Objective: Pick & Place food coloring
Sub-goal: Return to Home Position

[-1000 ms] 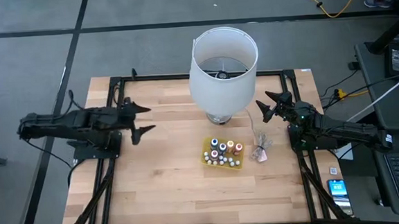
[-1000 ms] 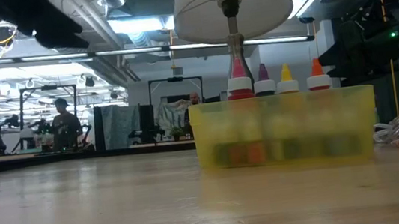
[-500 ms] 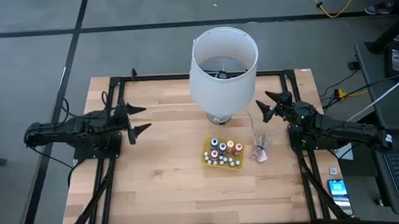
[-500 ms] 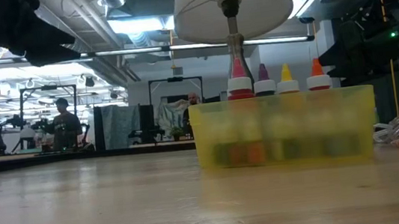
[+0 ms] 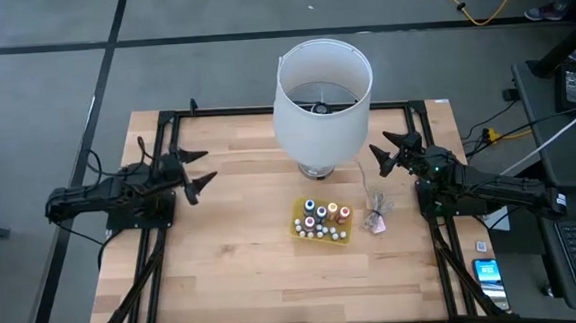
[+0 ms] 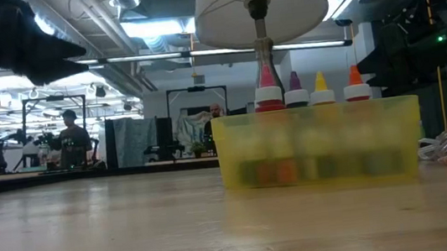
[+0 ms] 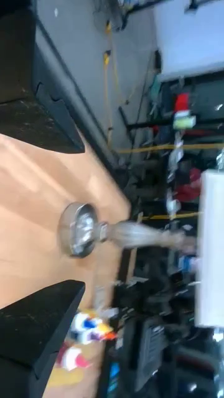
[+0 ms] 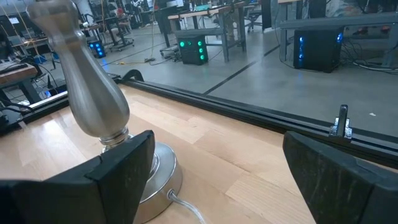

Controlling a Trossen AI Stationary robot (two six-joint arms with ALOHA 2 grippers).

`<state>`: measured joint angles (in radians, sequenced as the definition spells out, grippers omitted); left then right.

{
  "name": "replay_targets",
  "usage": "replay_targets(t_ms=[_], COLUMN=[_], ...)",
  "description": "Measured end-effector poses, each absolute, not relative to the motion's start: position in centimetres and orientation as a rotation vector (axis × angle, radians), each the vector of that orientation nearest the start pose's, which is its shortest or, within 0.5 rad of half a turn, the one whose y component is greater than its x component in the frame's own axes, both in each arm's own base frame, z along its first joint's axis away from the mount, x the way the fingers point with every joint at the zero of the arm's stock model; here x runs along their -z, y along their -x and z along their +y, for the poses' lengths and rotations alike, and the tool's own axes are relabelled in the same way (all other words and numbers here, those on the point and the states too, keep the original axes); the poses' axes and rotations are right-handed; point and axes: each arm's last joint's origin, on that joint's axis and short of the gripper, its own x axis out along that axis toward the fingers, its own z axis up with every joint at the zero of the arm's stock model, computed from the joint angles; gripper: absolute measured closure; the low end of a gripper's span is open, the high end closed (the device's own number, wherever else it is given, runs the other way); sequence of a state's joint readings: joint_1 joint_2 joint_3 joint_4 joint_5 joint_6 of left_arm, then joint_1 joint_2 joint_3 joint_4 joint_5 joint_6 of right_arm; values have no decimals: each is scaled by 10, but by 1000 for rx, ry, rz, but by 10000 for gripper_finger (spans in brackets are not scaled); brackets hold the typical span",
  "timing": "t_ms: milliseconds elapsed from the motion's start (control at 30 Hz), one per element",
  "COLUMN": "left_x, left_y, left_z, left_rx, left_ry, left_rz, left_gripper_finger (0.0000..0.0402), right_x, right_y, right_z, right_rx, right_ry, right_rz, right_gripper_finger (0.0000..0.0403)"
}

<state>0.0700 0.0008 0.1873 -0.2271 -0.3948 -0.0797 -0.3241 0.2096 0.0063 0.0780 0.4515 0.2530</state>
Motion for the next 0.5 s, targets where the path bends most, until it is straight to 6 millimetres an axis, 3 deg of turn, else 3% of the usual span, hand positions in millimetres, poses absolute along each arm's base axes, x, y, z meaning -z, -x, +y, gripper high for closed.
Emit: replay_targets(t_ms=[500], left_x=[-173], left_y=[-90], left_z=[15], left_rx=[-363], left_ry=[65], left_rz=[89], left_gripper_finger=[56], right_x=[-156], right_y=[-97], right_z=[-46], right_rx=[786], right_ry=[-232], right_rz=[30], right_gripper_finger=[47])
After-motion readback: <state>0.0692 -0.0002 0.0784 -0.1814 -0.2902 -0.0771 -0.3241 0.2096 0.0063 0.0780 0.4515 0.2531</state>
